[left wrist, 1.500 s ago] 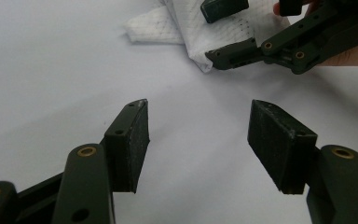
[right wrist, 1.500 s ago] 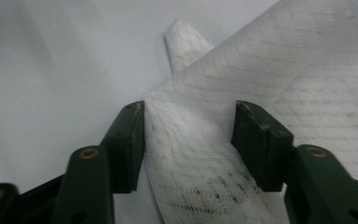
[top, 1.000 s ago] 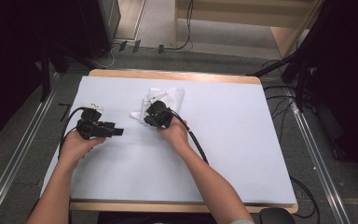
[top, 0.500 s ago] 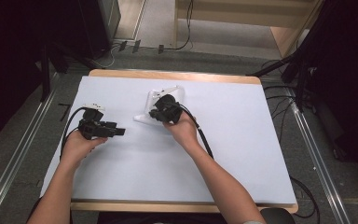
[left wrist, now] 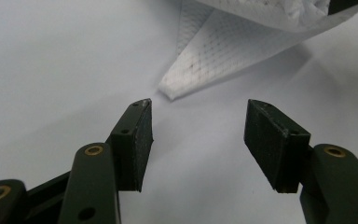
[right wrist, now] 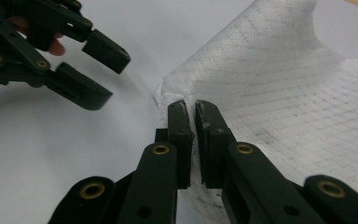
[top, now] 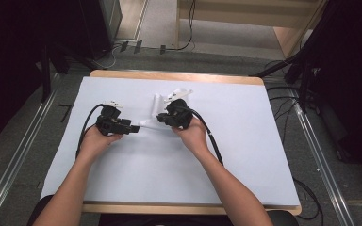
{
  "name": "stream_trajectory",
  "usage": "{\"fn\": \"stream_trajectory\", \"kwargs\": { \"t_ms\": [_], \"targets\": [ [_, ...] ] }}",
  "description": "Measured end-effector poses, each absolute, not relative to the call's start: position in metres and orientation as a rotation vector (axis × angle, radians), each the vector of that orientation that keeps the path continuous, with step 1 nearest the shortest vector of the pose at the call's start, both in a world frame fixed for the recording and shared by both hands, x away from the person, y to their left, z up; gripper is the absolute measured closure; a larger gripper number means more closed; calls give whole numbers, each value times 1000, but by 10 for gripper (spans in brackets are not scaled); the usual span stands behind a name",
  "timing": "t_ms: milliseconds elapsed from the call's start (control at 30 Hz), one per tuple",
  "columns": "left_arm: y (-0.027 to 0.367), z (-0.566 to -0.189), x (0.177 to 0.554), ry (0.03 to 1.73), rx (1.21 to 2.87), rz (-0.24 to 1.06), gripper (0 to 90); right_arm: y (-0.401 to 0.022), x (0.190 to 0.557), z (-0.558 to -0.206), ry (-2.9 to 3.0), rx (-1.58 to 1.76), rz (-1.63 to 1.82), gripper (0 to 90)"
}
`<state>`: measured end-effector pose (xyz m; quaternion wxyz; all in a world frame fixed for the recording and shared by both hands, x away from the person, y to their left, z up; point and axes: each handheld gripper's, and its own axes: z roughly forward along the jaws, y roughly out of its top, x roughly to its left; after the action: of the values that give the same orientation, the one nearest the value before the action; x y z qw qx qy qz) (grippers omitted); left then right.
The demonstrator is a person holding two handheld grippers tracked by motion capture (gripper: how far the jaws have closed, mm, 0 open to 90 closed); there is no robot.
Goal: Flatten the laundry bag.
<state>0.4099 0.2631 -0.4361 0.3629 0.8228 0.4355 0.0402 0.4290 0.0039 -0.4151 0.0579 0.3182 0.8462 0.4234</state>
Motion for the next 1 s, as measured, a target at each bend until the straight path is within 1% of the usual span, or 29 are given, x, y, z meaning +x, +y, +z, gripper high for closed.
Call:
{"fn": "stream_trajectory", "kwargs": {
  "t_ms": [67, 233, 367, 533, 600, 633, 667, 767, 833, 867, 900, 1000],
  "targets": [
    [255, -439, 418, 1103, 2112, 136, 447, 4, 429, -414, 2562, 962, 1285, 871],
    [246, -443, 429, 1094, 2152, 144, 455, 3, 428, -414, 2561, 971, 1293, 870],
    [245, -452, 436, 1119, 2109, 104, 459, 2, 426, -415, 2555, 971, 1307, 870],
    [241, -456, 437, 1106, 2129, 111, 484, 2, 425, -418, 2556, 979, 1313, 870],
    [240, -456, 436, 1097, 2143, 131, 537, 2, 425, -418, 2553, 981, 1312, 870],
    [238, -457, 435, 1095, 2142, 106, 621, 2, 424, -418, 2551, 988, 1309, 868],
    [237, -457, 435, 1097, 2146, 125, 633, 1, 424, -418, 2551, 988, 1312, 869],
    [235, -457, 434, 1095, 2167, 159, 716, 0, 424, -418, 2552, 984, 1310, 868],
    [236, -457, 434, 1103, 2166, 164, 805, -2, 425, -418, 2548, 989, 1306, 869],
    [236, -458, 434, 1109, 2150, 118, 851, -2, 425, -418, 2549, 998, 1309, 868],
    [236, -458, 434, 1109, 2150, 118, 887, -2, 425, -418, 2549, 998, 1309, 868],
    [234, -458, 433, 1102, 2159, 121, 897, -5, 426, -417, 2546, 1000, 1307, 868]
  ]
}}
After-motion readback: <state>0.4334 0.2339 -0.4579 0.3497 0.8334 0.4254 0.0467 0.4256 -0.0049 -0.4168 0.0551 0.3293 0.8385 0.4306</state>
